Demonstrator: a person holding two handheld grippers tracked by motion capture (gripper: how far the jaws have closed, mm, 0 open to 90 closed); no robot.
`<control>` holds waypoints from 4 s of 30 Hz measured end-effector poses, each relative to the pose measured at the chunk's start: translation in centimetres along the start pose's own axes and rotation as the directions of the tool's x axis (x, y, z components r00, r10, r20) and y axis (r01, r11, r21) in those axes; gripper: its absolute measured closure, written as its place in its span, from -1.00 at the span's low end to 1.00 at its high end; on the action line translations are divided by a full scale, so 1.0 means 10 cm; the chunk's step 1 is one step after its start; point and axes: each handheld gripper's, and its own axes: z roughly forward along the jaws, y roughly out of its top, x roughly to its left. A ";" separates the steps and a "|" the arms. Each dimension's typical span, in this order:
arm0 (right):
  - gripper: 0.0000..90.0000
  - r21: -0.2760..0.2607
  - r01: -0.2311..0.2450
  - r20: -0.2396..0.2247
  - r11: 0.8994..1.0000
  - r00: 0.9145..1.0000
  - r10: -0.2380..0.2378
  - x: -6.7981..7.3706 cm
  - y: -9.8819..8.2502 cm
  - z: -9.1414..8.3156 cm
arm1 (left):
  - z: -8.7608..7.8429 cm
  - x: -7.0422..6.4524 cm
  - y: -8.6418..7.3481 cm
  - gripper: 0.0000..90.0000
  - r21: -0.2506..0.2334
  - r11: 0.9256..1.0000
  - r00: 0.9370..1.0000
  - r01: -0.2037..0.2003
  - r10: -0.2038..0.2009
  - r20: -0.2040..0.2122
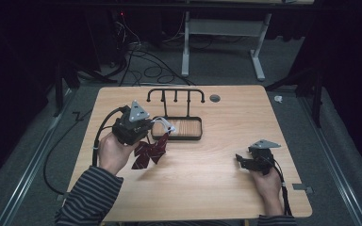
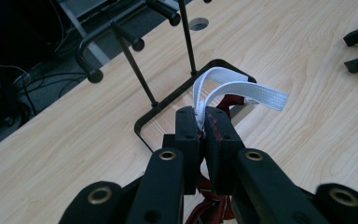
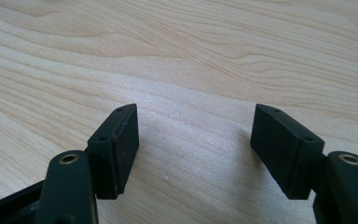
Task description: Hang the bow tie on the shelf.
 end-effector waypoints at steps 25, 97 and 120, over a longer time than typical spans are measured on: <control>-0.25 0.000 0.003 -0.002 1.000 1.000 -0.003 0.00 0.00 0.00 | 0.24 0.19 0.48 0.88 -0.015 0.999 0.999 -0.042 0.041 -0.027; -0.25 0.001 0.002 -0.005 1.000 1.000 -0.002 0.00 0.00 0.00 | 1.10 0.42 0.92 0.86 0.025 0.999 0.997 0.025 -0.024 -0.067; -0.26 0.000 0.002 -0.004 1.000 1.000 -0.002 0.01 0.00 0.00 | 1.21 0.40 0.93 0.68 0.052 0.998 0.998 0.023 -0.020 -0.055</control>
